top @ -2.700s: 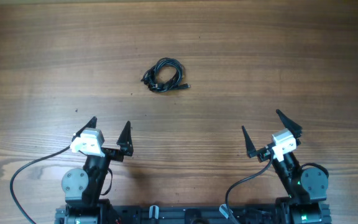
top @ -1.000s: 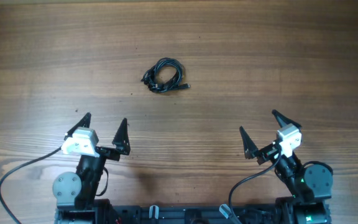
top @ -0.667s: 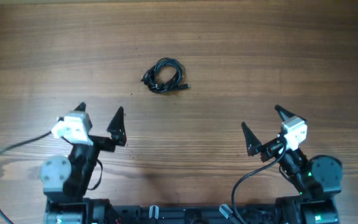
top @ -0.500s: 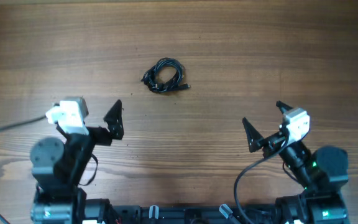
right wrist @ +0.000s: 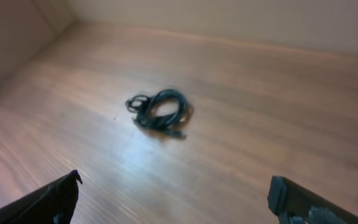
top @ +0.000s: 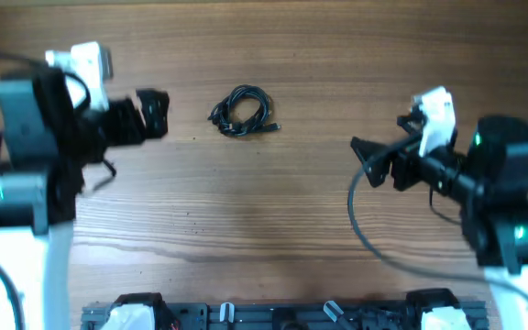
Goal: Untangle cables
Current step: 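Move both grippers forward toward the black cable bundle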
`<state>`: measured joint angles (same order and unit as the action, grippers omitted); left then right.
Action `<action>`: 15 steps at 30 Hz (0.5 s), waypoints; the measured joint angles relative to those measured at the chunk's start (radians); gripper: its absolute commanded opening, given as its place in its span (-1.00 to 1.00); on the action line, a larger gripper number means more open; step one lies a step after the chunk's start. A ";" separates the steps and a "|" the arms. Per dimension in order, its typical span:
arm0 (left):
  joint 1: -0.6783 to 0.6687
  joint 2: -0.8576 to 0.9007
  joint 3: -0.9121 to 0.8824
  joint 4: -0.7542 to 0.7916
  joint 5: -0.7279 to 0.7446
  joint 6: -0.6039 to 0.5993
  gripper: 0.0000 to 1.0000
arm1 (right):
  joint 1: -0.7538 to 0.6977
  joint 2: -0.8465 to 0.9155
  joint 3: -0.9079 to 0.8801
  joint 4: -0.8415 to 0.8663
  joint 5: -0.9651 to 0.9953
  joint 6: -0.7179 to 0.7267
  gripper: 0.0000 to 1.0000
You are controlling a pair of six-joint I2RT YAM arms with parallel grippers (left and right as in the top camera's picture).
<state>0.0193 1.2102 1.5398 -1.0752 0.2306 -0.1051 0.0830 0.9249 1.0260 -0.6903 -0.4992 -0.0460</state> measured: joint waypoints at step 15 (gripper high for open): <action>-0.079 0.544 0.182 -0.031 0.096 0.086 0.62 | 0.000 0.407 0.215 -0.085 -0.055 0.158 0.93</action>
<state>-0.0597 1.7546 1.7214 -1.1065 0.3264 -0.0189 0.0830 1.3319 1.2411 -0.7757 -0.5541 0.1123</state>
